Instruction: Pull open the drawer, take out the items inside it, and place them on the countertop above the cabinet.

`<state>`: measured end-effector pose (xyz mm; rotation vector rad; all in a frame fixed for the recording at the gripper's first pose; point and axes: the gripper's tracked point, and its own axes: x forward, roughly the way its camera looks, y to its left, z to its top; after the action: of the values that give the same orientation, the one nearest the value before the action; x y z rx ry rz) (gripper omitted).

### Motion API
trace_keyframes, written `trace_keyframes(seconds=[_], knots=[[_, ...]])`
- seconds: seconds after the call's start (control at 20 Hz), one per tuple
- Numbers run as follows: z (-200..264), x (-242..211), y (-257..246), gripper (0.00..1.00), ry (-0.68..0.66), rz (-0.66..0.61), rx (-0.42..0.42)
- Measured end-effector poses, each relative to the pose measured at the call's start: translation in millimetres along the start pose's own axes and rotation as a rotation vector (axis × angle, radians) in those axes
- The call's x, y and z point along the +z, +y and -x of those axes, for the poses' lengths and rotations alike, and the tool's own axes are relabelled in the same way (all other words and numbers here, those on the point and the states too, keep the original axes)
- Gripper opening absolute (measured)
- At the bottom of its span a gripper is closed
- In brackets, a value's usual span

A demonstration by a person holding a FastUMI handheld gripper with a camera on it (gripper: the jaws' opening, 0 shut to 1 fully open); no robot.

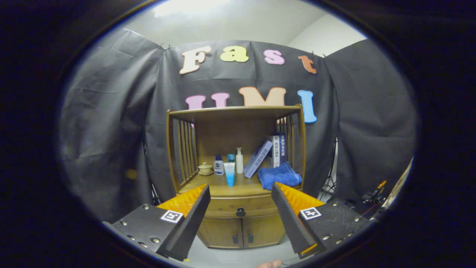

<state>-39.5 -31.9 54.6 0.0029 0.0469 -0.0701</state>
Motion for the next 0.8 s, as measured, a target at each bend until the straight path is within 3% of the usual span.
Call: trace_keyframes(seconds=[0.8], knots=[[8,0,14,0.99,-0.049,0.001,0.029]])
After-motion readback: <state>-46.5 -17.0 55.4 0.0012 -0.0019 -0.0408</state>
